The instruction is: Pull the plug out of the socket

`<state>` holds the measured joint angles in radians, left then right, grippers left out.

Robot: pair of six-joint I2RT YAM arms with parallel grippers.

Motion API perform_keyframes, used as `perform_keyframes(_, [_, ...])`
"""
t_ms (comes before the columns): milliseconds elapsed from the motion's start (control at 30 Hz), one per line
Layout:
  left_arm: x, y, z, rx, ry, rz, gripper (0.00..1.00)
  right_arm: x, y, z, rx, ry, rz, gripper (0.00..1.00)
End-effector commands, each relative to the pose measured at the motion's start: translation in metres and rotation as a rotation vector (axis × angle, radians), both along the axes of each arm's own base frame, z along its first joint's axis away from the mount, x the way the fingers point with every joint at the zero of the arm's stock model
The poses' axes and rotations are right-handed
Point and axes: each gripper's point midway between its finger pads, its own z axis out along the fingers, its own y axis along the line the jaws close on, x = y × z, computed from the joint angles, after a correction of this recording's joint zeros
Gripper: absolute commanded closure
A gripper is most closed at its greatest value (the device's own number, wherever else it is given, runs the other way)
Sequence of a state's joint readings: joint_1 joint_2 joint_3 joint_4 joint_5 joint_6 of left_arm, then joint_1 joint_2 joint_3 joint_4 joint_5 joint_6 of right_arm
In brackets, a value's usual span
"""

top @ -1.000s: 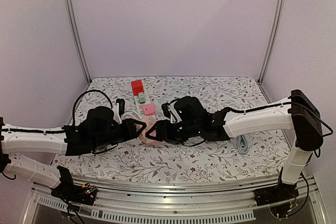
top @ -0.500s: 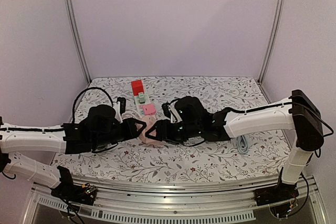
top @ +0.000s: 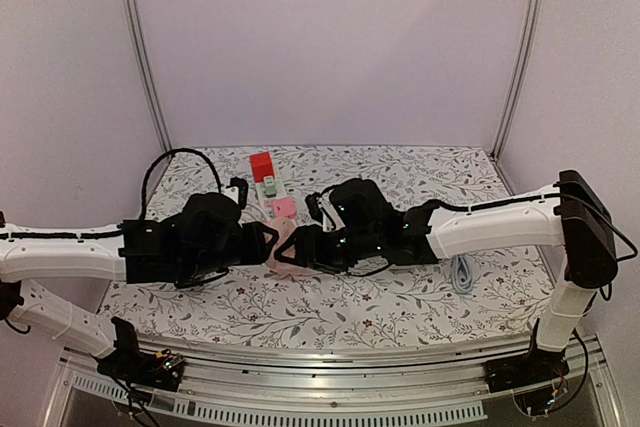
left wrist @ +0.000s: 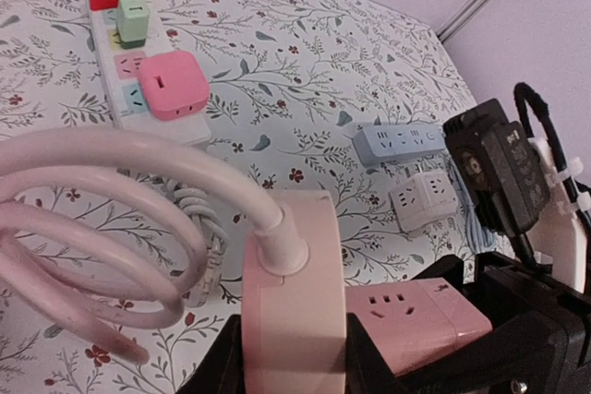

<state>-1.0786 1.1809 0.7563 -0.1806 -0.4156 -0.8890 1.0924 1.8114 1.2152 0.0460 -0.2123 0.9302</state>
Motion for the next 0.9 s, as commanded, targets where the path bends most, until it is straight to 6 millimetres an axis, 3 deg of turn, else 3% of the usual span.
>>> perform_keyframes(0, [-0.011, -0.028, 0.026, 0.037, -0.079, -0.097, 1.0, 0.007, -0.004, 0.009, -0.027, -0.013, -0.047, 0.73])
perform_keyframes(233, [-0.013, -0.035, 0.027, 0.122, -0.094, -0.101, 1.0, 0.008, -0.008, 0.007, -0.048, -0.015, -0.058, 0.73])
perform_keyframes(600, [-0.019, -0.039, 0.033, -0.044, -0.068, -0.142, 1.0, 0.004, -0.013, 0.011, -0.051, -0.045, -0.035, 0.73])
perform_keyframes(867, [-0.025, -0.039, 0.046, -0.27, -0.07, -0.212, 1.0, -0.017, -0.012, 0.05, 0.027, -0.184, 0.157, 0.73])
